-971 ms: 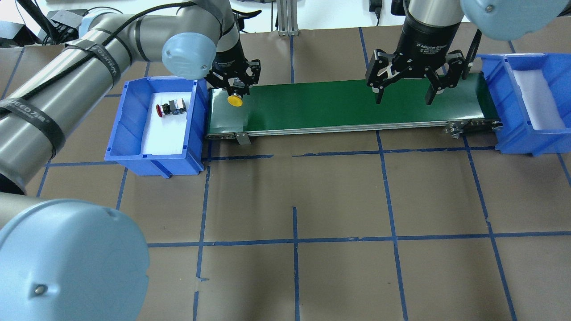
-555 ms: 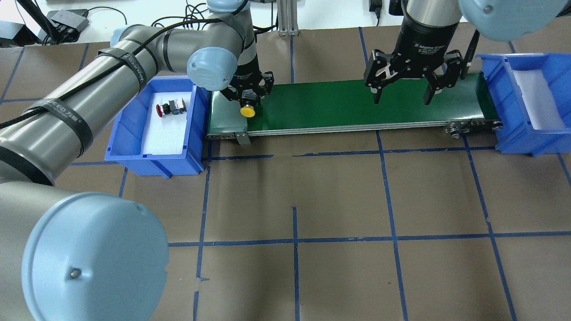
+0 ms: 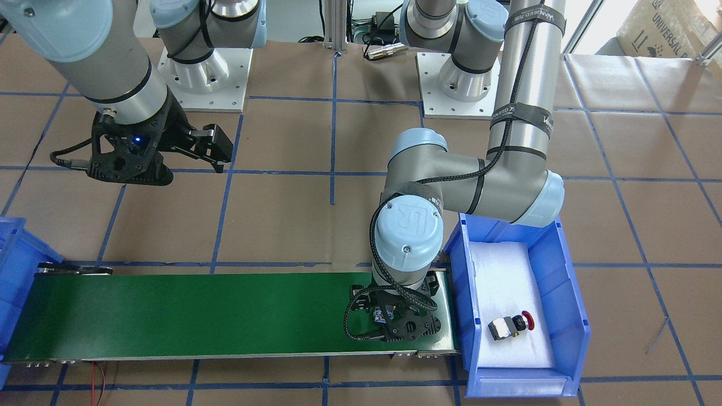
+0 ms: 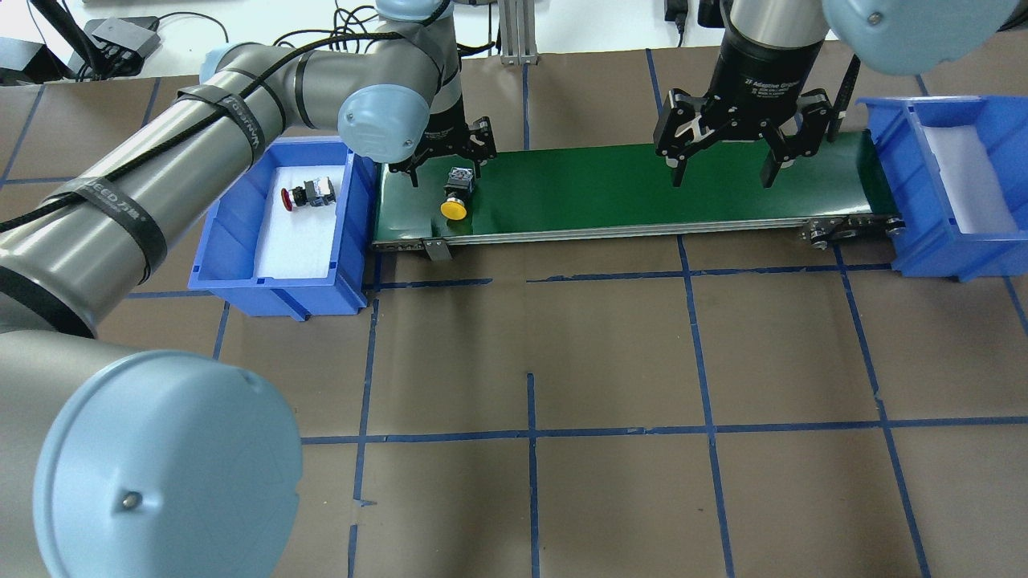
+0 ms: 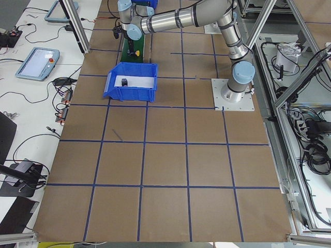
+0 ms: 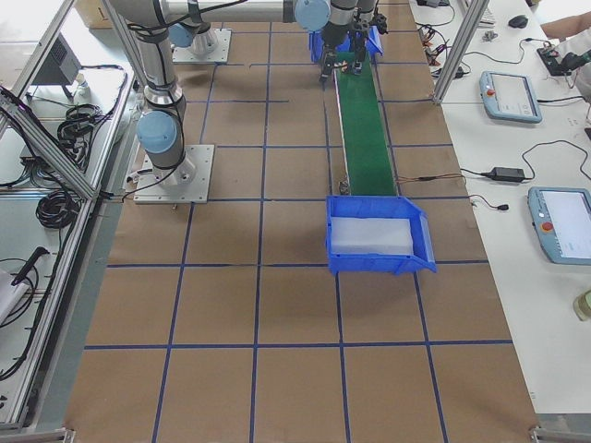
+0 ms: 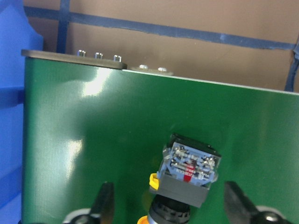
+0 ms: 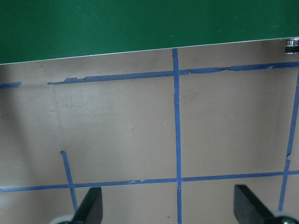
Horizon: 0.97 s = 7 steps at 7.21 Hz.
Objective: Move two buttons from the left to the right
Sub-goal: 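Carry the yellow button onto the conveyor belt and release it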
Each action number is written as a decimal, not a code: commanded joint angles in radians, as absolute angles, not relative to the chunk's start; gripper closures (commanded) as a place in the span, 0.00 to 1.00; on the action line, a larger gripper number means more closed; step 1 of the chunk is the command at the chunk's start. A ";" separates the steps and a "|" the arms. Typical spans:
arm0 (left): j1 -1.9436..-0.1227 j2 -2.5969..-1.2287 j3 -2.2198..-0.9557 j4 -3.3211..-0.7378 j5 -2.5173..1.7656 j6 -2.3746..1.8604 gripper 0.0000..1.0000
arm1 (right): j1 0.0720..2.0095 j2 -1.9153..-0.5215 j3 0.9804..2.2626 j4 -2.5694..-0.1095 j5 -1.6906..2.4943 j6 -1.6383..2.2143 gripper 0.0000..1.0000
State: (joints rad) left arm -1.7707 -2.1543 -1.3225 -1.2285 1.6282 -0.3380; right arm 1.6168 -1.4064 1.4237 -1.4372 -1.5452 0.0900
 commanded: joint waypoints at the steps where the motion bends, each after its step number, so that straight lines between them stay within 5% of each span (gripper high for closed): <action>1: -1.700 -2.030 -1.348 -1.314 1.629 -0.136 0.00 | 1.618 -1.404 1.424 -1.442 -1.548 0.045 0.00; 7: -1.421 -2.020 -1.373 -1.316 1.620 0.733 0.00 | 1.640 -1.408 1.425 -1.541 -1.628 0.015 0.00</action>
State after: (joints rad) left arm -1.4588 -2.0012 -1.3713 -1.3248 1.6232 0.5429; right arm 1.6290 -1.4152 1.4164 -1.5004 -1.6446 0.0150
